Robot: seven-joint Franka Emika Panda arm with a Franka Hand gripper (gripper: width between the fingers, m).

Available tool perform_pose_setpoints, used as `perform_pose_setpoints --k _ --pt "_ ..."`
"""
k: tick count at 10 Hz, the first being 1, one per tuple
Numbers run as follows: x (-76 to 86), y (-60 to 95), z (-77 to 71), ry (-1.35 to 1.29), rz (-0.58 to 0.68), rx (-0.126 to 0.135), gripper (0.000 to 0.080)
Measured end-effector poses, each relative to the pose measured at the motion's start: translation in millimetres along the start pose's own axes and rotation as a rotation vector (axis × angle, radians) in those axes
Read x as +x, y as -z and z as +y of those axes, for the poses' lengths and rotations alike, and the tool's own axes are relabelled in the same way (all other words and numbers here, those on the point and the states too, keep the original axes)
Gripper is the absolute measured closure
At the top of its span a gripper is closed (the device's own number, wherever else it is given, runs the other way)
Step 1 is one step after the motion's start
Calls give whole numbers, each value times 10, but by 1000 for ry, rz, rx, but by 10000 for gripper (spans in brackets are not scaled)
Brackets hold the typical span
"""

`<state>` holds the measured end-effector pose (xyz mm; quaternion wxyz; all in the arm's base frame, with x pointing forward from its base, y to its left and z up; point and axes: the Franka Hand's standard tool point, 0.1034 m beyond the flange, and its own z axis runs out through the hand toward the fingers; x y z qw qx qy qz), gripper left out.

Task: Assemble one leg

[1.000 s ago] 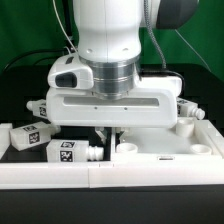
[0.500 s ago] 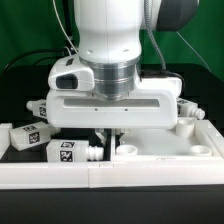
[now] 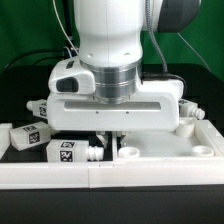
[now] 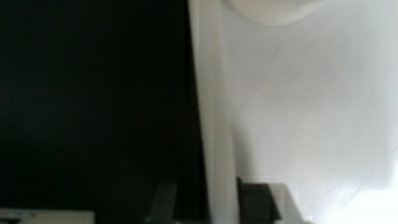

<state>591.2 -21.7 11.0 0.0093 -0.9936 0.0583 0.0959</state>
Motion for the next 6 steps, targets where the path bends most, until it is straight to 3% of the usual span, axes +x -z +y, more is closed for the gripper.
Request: perform_pose_setpoints --k 2,3,4,6 --pt "-2 9 0 7 -15 -4 741" --pt "-2 6 1 11 -14 -2 663" --pt "-3 6 -2 11 -14 -2 663" --pt "-5 4 -2 11 -15 -2 390"
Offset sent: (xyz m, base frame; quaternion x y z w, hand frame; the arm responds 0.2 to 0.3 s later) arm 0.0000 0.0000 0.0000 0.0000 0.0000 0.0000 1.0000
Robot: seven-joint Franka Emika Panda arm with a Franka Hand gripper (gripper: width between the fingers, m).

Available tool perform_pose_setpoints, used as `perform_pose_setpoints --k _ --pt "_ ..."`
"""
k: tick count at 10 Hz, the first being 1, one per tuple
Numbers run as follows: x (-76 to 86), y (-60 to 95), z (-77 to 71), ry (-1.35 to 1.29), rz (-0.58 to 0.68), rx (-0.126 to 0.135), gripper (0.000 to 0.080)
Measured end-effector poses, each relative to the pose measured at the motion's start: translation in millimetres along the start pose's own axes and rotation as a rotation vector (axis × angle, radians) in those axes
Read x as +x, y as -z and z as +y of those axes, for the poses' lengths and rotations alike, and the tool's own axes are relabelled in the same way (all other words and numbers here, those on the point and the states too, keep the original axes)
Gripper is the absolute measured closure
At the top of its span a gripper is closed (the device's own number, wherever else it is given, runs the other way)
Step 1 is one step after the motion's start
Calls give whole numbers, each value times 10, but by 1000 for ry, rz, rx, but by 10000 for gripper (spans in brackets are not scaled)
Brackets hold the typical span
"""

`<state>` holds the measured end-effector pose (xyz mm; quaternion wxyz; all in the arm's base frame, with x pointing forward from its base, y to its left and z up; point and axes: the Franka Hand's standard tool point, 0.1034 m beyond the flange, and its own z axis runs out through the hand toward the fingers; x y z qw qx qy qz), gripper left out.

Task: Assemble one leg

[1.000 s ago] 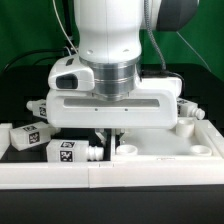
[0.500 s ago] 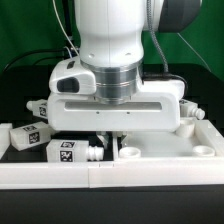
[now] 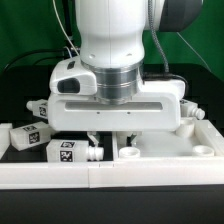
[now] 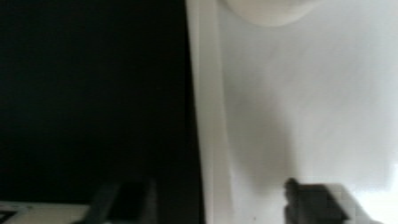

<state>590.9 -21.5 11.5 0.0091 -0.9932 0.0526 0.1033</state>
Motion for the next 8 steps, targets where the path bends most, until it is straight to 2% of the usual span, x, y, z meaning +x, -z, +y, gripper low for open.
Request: perform_pose_setpoints --k 1,2,3,6,7,8 --pt "0 0 0 0 0 0 390" --pt "-23 15 -7 -5 -6 0 221" --pt "-102 90 -31 -7 -20 3 172" --pt "-474 304 -76 -1 -31 10 151" --pt "-545 332 -133 3 -14 7 151" --pt "-549 326 -180 7 -2 7 150"
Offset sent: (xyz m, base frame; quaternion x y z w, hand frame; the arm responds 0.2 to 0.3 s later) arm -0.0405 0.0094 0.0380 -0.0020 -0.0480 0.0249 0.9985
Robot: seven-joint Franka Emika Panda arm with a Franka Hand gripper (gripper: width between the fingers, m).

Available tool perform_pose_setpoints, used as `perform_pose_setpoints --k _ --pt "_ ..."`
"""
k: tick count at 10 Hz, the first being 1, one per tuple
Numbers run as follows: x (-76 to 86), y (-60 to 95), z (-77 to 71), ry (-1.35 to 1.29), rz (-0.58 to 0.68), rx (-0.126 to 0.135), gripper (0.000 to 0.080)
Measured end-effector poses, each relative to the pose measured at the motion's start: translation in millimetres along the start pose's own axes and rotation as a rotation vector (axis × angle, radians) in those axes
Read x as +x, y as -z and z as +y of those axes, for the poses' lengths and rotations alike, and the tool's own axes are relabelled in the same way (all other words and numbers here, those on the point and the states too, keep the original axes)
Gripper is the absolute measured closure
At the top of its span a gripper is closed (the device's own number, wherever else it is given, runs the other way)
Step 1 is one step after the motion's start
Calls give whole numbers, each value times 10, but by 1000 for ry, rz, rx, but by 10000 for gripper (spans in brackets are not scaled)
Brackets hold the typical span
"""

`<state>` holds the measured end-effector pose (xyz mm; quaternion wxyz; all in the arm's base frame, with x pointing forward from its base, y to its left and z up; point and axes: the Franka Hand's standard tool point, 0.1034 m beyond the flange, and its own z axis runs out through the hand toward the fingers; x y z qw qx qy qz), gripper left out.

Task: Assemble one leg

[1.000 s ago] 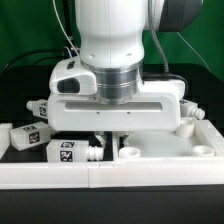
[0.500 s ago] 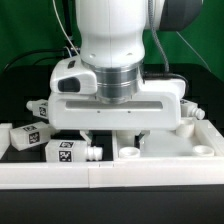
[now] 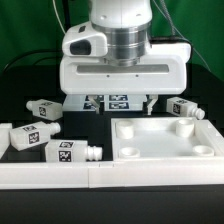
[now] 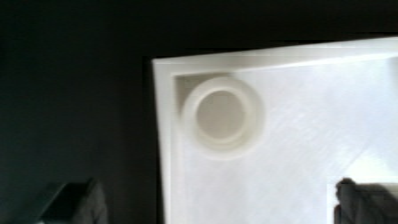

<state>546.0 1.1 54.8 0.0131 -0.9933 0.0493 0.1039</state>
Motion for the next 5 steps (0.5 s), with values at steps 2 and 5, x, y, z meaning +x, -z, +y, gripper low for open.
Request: perform_pose_setpoints --k 2,5 --pt "-1 -17 13 1 -3 0 150" --pt "-264 5 -420 16 30 -9 150"
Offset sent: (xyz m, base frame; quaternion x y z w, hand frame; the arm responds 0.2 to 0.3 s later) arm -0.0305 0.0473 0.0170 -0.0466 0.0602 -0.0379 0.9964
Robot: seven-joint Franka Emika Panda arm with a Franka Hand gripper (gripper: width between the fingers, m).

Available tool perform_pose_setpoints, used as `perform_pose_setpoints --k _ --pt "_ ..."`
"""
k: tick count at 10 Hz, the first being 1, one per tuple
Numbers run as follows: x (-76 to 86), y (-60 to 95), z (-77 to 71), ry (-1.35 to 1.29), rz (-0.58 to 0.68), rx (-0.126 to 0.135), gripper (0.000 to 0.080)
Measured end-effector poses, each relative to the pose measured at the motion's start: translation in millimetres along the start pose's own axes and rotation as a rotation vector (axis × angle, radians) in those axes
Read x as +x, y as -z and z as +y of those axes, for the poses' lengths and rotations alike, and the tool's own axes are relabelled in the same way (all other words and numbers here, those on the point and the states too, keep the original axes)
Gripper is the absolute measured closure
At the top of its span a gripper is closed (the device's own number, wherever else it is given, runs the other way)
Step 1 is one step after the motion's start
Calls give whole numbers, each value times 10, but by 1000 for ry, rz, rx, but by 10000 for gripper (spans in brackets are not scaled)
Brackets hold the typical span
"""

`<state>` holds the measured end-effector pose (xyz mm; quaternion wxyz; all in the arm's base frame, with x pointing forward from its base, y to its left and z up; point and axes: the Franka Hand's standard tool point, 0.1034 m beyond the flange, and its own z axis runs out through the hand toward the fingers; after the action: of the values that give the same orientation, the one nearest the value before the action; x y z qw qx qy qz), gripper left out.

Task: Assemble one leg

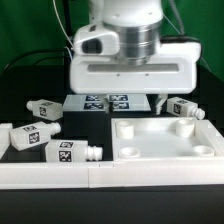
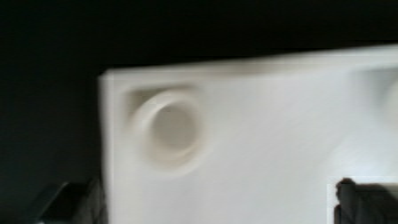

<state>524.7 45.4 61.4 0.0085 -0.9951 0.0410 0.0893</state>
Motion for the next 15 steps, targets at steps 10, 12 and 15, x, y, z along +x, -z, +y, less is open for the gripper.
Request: perform_pose_setpoints --k 10,12,15 --pt "-847 -214 -897 304 145 -28 150" --pt "-921 -229 -1023 346 153 -36 150" --pt "-918 -252 -1025 361 156 -42 150"
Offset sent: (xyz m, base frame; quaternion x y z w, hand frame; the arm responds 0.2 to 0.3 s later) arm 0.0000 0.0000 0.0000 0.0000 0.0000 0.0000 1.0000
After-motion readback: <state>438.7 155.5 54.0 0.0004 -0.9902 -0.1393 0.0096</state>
